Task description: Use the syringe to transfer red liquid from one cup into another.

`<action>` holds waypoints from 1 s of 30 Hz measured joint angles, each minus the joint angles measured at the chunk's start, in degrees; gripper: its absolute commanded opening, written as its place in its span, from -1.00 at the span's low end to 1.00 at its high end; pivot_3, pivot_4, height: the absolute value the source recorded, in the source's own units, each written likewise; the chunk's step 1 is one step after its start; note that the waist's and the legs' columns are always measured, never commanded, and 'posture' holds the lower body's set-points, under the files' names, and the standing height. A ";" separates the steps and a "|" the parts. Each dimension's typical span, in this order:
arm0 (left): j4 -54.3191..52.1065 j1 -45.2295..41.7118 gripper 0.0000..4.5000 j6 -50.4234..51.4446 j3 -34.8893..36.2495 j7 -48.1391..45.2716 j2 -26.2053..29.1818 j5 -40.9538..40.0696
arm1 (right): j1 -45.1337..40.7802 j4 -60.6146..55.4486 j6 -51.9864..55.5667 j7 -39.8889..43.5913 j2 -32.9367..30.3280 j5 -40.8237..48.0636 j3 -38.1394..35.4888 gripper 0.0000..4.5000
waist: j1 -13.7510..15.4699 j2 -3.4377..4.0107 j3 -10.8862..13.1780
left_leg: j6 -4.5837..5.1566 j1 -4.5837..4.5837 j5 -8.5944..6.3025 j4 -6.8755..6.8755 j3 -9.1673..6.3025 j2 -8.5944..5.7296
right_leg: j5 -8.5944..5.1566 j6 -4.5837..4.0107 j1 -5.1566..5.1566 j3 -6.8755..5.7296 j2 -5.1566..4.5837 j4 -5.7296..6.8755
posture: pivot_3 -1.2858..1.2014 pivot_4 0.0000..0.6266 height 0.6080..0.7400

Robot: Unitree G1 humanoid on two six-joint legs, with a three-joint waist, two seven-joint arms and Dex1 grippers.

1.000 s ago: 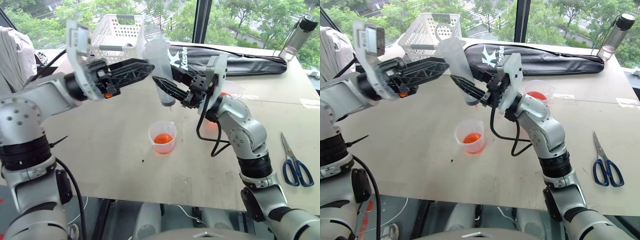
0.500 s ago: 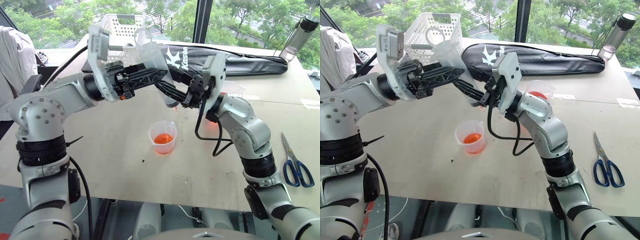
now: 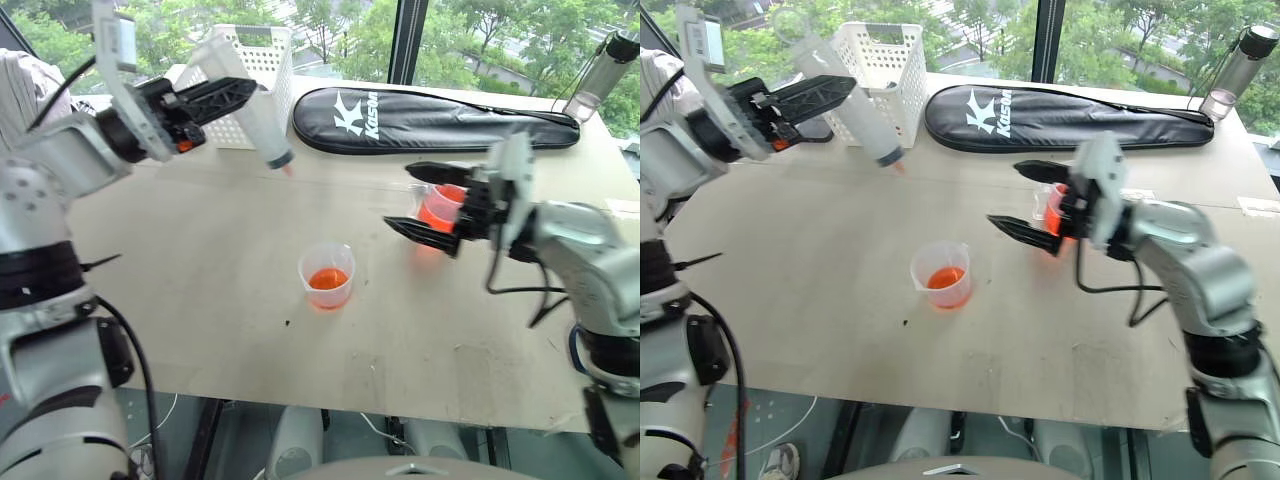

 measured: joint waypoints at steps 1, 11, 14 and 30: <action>2.29 -1.35 -0.30 3.14 -1.83 -1.71 3.05 0.90 | 2.58 -1.47 -0.20 2.30 -2.83 0.59 -1.92 1.00 | -0.05 -0.03 0.01 | 0.00 0.01 0.00 -0.09 0.00 0.00 | -0.01 0.01 0.01 0.00 0.00 -0.10 | 0.03 -0.52 0.75; 13.35 -8.11 -0.30 14.17 -29.77 -22.99 8.45 15.09 | 15.18 -8.50 0.11 5.76 -8.56 9.12 -14.43 1.00 | 0.01 0.00 0.02 | 0.01 0.04 0.01 0.09 0.07 0.01 | -0.25 -0.04 0.02 0.08 -0.01 -0.04 | 0.03 -0.52 0.75; 17.89 -8.41 -0.30 11.31 -36.38 -26.97 4.81 20.53 | 17.03 -11.21 0.09 4.45 -8.56 9.86 -14.48 1.00 | 0.23 -0.02 0.01 | 0.01 -0.02 0.01 0.16 0.07 0.01 | -0.23 -0.06 0.01 0.09 -0.01 -0.04 | 0.03 -0.52 0.75; 45.48 -15.76 0.99 -4.63 -41.07 -36.54 -9.07 42.84 | 23.88 -16.22 1.22 -2.33 -8.76 11.98 -15.23 1.00 | 0.53 -0.09 0.03 | 0.03 -0.14 0.00 0.32 0.01 0.01 | -0.18 -0.11 0.02 0.06 -0.02 -0.02 | 0.03 -0.52 0.75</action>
